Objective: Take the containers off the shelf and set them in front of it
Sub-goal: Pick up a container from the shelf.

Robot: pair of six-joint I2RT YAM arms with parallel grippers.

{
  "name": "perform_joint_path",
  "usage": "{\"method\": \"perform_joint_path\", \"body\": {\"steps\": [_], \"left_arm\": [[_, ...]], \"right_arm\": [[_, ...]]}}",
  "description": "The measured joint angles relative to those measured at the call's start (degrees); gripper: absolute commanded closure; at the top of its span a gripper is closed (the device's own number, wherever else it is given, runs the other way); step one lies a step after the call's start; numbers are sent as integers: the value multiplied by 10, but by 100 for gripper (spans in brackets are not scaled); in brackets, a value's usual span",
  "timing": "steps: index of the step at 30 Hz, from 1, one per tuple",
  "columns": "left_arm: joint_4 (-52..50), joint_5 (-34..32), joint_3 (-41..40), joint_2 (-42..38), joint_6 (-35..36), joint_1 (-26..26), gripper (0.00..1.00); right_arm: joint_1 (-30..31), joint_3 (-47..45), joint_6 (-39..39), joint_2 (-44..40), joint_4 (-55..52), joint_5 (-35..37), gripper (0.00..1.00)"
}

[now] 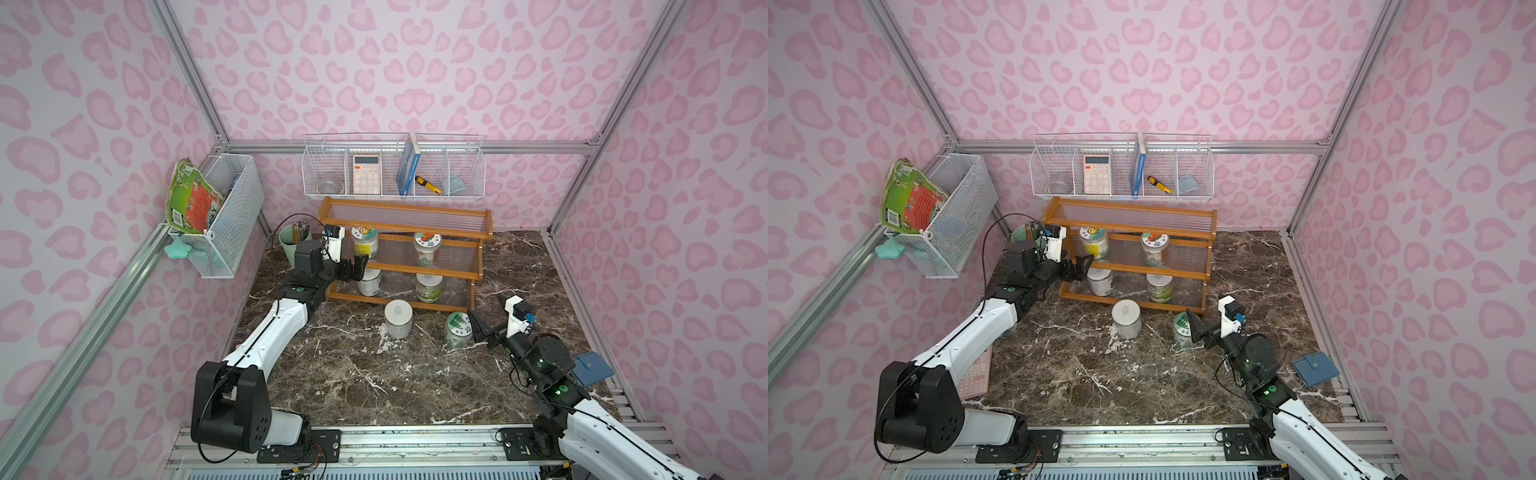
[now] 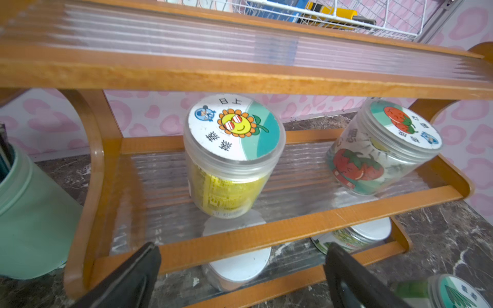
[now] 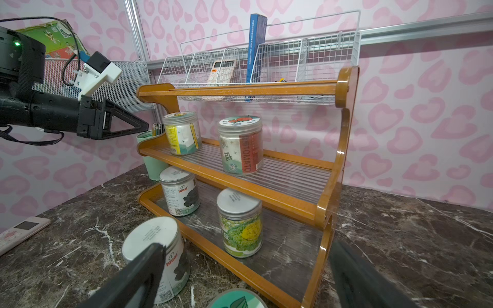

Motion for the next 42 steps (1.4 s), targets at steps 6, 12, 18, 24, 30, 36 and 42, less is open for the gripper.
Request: {"method": "perform_joint_path", "body": {"steps": [6,12,18,24,30,36,42], "left_arm": [[28,-7,19,33,5,0,1],[58,6,21,55,17,-1,1],[75,5,33,72,22,-4,1],[89,-10,47,89,35,-17,1],[94,-25,61,106,41,-28,1],[105,-62,71,128,48,-39,1],[129,-85,74,144,49,-48,1]], "right_arm": [[-1,0,0,7,4,1,1],[-1,0,0,16,13,2,1],[-2,0,-1,25,21,2,1],[-5,0,-1,33,26,2,1],[-7,0,-1,38,28,2,1],[-9,0,-1,39,29,2,1],[-12,-1,-1,48,34,2,1]]}}
